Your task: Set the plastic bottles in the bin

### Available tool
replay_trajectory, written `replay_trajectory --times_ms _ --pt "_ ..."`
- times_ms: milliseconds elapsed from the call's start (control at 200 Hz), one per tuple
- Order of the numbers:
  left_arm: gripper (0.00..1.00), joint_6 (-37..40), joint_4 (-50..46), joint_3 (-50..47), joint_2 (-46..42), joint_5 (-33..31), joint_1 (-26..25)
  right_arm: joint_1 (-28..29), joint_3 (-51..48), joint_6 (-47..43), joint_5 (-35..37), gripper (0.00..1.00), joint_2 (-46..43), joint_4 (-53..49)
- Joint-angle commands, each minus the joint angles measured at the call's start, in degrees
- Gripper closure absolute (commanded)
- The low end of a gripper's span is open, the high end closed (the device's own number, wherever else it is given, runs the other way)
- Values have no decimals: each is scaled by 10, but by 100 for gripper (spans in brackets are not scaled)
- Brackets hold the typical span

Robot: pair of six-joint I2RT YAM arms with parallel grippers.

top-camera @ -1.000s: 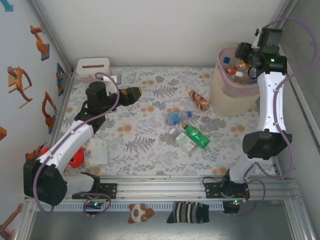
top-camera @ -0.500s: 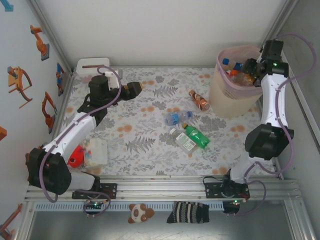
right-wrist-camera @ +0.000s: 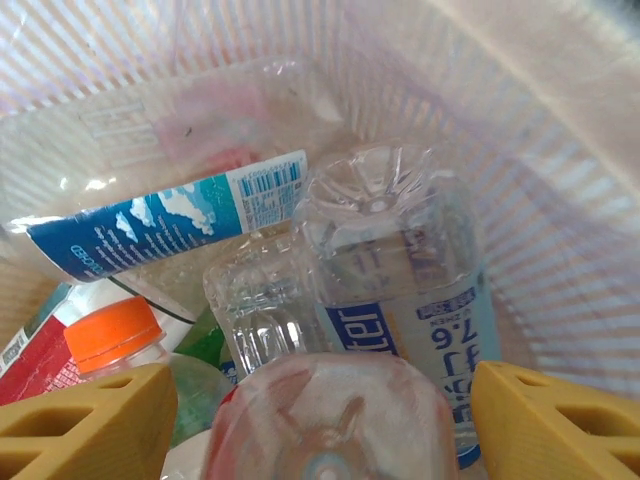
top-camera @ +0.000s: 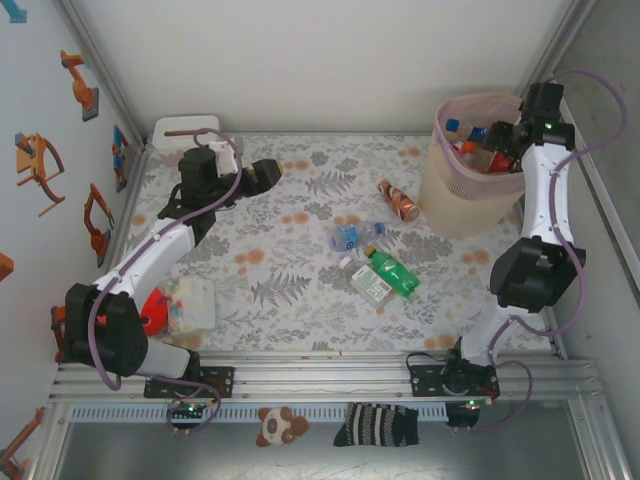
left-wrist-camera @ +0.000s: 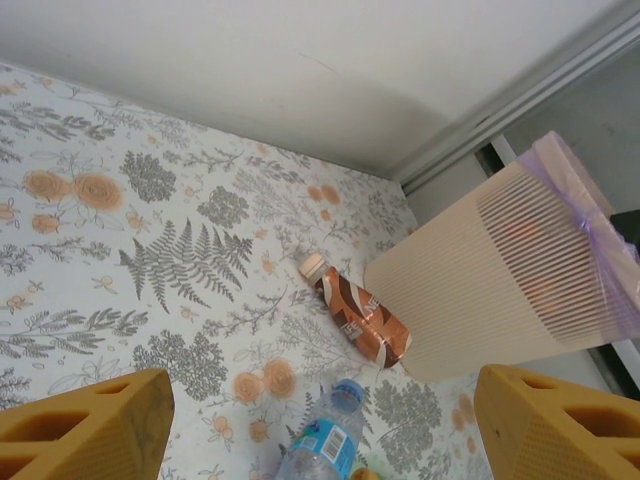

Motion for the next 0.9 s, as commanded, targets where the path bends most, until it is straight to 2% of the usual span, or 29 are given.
replay_trajectory --times_ms 0,220,371,506,736,891 --pt "22 -5 18 22 -1 14 7 -2 26 2 16 24 -35 -18" --pt "22 -4 18 24 -6 16 12 -3 41 -1 0 32 -52 -32" --pt "22 -6 18 24 -7 19 13 -2 57 -11 -14 48 -37 -60" --pt "22 -6 19 24 -6 20 13 -2 67 -21 -25 57 -16 -79" --pt "22 -8 20 19 -5 22 16 -3 62 -24 7 77 20 -133" --pt "22 -10 21 17 -2 25 20 -2 30 -14 11 81 21 -134"
